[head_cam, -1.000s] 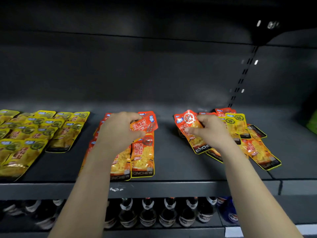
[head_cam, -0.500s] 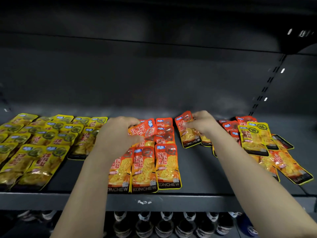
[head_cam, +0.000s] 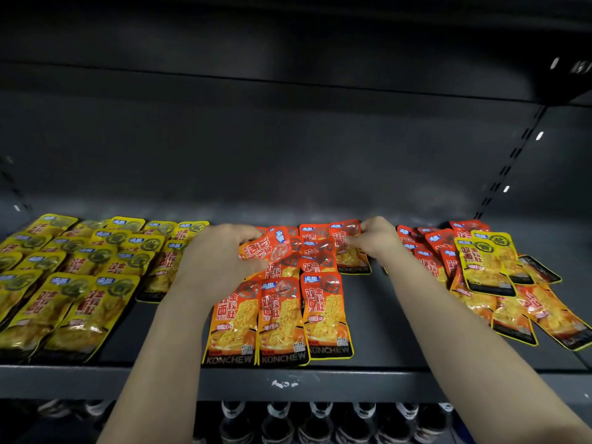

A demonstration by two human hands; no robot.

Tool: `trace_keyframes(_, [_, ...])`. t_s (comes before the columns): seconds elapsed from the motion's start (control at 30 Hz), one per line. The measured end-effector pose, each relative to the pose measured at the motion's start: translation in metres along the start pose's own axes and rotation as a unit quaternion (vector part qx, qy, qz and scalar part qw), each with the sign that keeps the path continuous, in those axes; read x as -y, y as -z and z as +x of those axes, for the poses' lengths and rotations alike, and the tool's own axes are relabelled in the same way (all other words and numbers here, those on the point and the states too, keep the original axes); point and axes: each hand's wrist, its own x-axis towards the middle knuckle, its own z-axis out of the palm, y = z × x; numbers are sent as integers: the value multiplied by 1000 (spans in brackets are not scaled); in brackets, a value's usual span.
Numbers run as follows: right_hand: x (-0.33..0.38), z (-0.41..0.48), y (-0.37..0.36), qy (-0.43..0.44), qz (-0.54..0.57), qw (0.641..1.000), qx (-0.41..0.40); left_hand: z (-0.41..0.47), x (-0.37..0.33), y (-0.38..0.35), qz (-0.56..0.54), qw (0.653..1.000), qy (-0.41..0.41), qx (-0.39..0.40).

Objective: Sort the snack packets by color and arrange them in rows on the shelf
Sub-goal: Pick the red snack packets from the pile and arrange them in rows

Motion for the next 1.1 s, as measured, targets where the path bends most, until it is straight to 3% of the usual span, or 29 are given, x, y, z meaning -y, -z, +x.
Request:
trace_keyframes(0.3, [-1,-6,-5,9,-44,999,-30,-3,-1,-1,-11,1000,2,3])
trace_keyframes(0.47, [-1,-14,-2,18,6,999,-49,-5,-2,-3,-38,999,4,-12])
trace_keyframes(0.57, [-4,-18,11,34,52,997,-50,-5,-4,-5,-117,993,1,-13])
trace_keyframes(0.63, [-2,-25,27,64,100,993,-27,-3,-9,-10,-186,982,5,-10])
trace_keyframes(0.7, [3,-42,42,110,167,978,52,-1,-15,-17,-252,968,18,-6])
trace_keyframes(0.87, [9,-85,52,202,310,900,231,2,-45,-32,-366,930,17,8])
trace_keyframes(0.97, [11,-102,46,249,330,882,225,3,-67,-38,-440,898,12,22])
trace_keyframes(1.1, [9,-111,43,268,363,878,158,2,-90,-46,-498,866,15,38])
